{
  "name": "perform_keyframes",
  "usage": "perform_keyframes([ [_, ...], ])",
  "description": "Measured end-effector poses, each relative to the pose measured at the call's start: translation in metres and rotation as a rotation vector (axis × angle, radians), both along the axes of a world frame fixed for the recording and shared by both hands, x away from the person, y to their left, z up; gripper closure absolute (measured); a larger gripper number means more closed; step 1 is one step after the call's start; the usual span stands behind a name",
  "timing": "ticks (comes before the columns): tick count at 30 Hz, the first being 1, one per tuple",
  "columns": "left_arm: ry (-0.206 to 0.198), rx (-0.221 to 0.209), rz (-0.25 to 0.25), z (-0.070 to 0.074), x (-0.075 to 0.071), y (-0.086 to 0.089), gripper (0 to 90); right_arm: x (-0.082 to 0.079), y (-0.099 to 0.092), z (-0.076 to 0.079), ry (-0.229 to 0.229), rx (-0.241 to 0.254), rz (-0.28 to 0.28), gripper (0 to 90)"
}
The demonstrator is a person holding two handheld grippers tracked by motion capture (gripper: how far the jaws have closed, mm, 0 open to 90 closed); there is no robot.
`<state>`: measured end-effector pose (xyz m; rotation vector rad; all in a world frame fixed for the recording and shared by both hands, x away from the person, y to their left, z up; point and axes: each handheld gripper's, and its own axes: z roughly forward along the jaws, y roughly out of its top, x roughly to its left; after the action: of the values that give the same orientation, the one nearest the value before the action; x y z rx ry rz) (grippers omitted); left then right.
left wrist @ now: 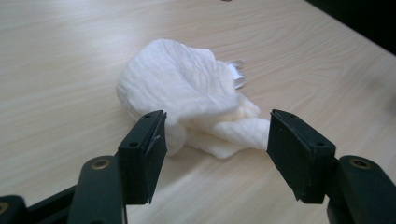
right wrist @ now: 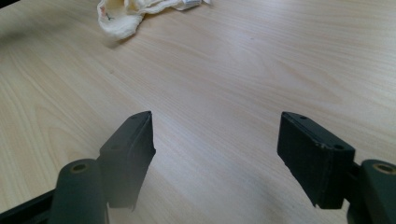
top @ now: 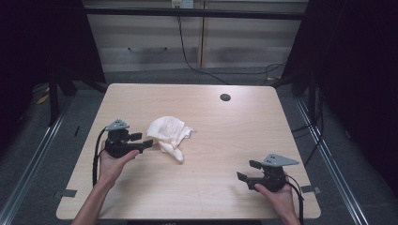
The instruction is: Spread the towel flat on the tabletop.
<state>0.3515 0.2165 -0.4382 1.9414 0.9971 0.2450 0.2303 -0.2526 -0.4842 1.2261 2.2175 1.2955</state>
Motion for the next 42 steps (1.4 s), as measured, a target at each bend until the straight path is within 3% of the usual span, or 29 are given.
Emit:
perform_keyframes([
  [4, 0.021, 0.04, 0.002, 0.004, 0.014, -0.002, 38.4, 0.001, 0.002, 0.0, -0.001, 0.001, 0.015, 25.9],
  [5, 0.039, 0.028, -0.002, 0.004, 0.019, -0.002, 37.0, 0.001, 0.004, 0.0, 0.002, -0.003, 0.023, 25.2],
  [9, 0.04, 0.04, 0.034, 0.005, 0.035, 0.0, 35.7, 0.001, 0.004, 0.0, 0.0, -0.009, 0.032, 24.9],
  [12, 0.058, 0.051, 0.042, 0.0, 0.046, -0.003, 34.3, 0.002, 0.003, 0.0, 0.003, -0.011, 0.024, 24.9],
  [17, 0.117, 0.117, 0.002, -0.015, 0.055, -0.019, 33.0, 0.004, 0.003, 0.0, -0.007, -0.006, 0.009, 24.9],
  [18, 0.125, 0.112, 0.015, -0.019, 0.054, -0.023, 33.1, 0.004, 0.003, 0.0, -0.008, -0.008, 0.014, 24.8],
  [21, 0.15, 0.154, -0.009, -0.029, 0.054, -0.029, 36.4, 0.004, 0.005, 0.0, -0.006, -0.01, 0.024, 24.9],
  [22, 0.153, 0.144, -0.009, -0.034, 0.054, -0.031, 36.8, 0.003, 0.005, 0.0, -0.008, -0.009, 0.026, 24.9],
  [23, 0.162, 0.148, -0.024, -0.038, 0.054, -0.032, 43.3, 0.003, 0.006, 0.0, -0.012, -0.011, 0.03, 24.8],
  [25, 0.173, 0.162, -0.022, -0.045, 0.054, -0.034, 44.0, 0.003, 0.007, 0.0, -0.008, -0.013, 0.03, 24.9],
  [26, 0.175, 0.154, -0.029, -0.048, 0.053, -0.034, 48.7, 0.003, 0.007, 0.0, -0.009, -0.014, 0.032, 24.8],
  [30, 0.156, 0.197, -0.04, -0.054, 0.05, -0.041, 61.0, 0.003, 0.008, -0.001, -0.003, -0.017, 0.032, 24.8],
  [34, 0.145, 0.206, -0.047, -0.056, 0.045, -0.042, 67.9, 0.003, 0.009, -0.001, -0.003, -0.027, 0.036, 24.8],
  [38, 0.134, 0.157, -0.052, -0.06, 0.034, -0.038, 70.2, 0.002, 0.01, -0.001, -0.002, -0.031, 0.04, 24.8],
  [42, 0.116, 0.184, -0.088, -0.059, 0.019, -0.039, 70.4, 0.003, 0.01, -0.002, -0.001, -0.029, 0.042, 24.8],
])
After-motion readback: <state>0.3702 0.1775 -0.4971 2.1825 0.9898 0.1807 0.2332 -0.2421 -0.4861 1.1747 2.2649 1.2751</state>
